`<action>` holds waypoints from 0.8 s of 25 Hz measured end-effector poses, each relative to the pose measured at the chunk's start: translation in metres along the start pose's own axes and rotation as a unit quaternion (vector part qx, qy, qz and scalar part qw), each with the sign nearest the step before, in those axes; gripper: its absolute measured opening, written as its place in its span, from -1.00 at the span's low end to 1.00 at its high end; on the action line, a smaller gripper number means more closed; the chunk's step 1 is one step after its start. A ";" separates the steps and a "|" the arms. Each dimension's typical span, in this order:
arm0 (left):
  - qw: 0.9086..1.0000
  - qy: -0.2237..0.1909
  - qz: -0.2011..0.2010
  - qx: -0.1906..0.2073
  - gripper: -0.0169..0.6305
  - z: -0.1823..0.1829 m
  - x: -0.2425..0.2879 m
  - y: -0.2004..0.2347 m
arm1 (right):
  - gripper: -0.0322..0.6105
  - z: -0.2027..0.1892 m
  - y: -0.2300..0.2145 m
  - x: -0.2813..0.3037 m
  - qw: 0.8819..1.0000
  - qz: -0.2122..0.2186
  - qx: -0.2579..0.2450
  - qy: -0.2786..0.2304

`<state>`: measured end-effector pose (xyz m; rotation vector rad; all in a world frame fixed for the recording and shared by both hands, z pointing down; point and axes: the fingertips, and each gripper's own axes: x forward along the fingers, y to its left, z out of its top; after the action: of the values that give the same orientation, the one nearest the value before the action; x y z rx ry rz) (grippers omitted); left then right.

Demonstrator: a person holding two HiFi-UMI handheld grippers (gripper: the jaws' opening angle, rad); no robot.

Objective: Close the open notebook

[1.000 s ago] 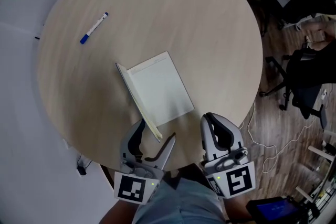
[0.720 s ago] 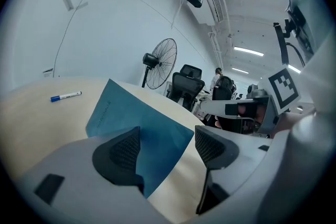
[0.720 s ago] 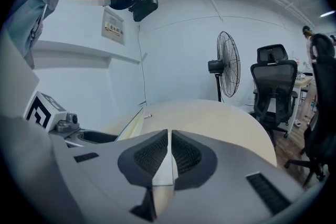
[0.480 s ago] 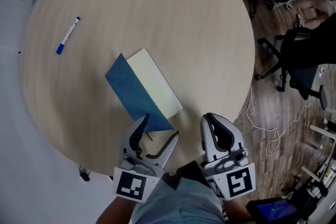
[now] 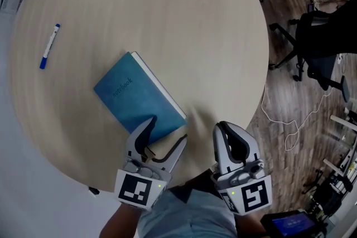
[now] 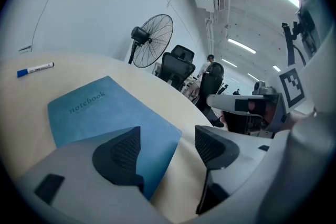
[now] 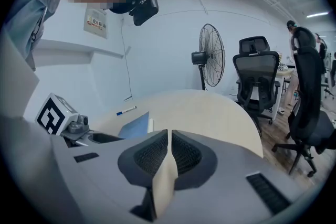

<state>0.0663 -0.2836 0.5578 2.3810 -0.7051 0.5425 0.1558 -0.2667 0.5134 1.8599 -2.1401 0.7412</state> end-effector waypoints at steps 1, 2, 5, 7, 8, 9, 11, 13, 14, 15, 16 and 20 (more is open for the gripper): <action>1.000 0.008 -0.001 0.000 0.08 -0.003 0.004 0.001 | -0.75 -0.003 -0.003 0.001 1.000 -0.004 0.003 0.001; 1.000 0.016 0.000 0.000 0.08 -0.006 0.008 0.003 | -0.75 -0.006 -0.006 0.001 1.000 -0.007 0.007 0.002; 0.999 0.046 0.010 0.001 0.08 -0.013 0.014 0.005 | -0.75 -0.011 -0.013 -0.001 1.000 -0.015 0.017 0.003; 0.998 0.067 0.012 -0.003 0.08 -0.015 0.019 0.004 | -0.75 -0.012 -0.018 -0.003 1.000 -0.019 0.022 0.001; 0.997 0.078 0.012 -0.008 0.08 -0.017 0.021 0.003 | -0.75 -0.012 -0.020 -0.005 0.999 -0.020 0.024 0.000; 0.996 0.087 0.011 -0.013 0.09 -0.018 0.023 0.003 | -0.75 -0.012 -0.022 -0.007 0.999 -0.022 0.026 -0.001; 0.995 0.097 0.013 -0.022 0.09 -0.020 0.025 0.005 | -0.75 -0.012 -0.023 -0.011 0.999 -0.026 0.027 -0.003; 0.995 0.100 0.019 -0.022 0.09 -0.021 0.025 0.007 | -0.75 -0.011 -0.024 -0.016 0.999 -0.028 0.026 -0.007; 0.995 0.100 0.022 -0.017 0.09 -0.022 0.025 0.007 | -0.75 -0.009 -0.023 -0.018 0.999 -0.028 0.025 -0.009; 0.995 0.099 0.024 -0.012 0.09 -0.024 0.025 0.007 | -0.75 -0.008 -0.022 -0.021 0.999 -0.028 0.023 -0.012; 0.995 0.097 0.026 -0.009 0.09 -0.025 0.025 0.006 | -0.75 -0.006 -0.021 -0.024 0.999 -0.026 0.021 -0.015; 0.997 0.059 0.040 -0.014 0.08 -0.015 0.016 -0.004 | -0.75 0.006 -0.019 -0.040 0.999 -0.012 0.009 -0.029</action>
<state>0.0777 -0.2772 0.5750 2.2808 -0.7529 0.6967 0.1821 -0.2362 0.4941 1.9357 -2.1490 0.7110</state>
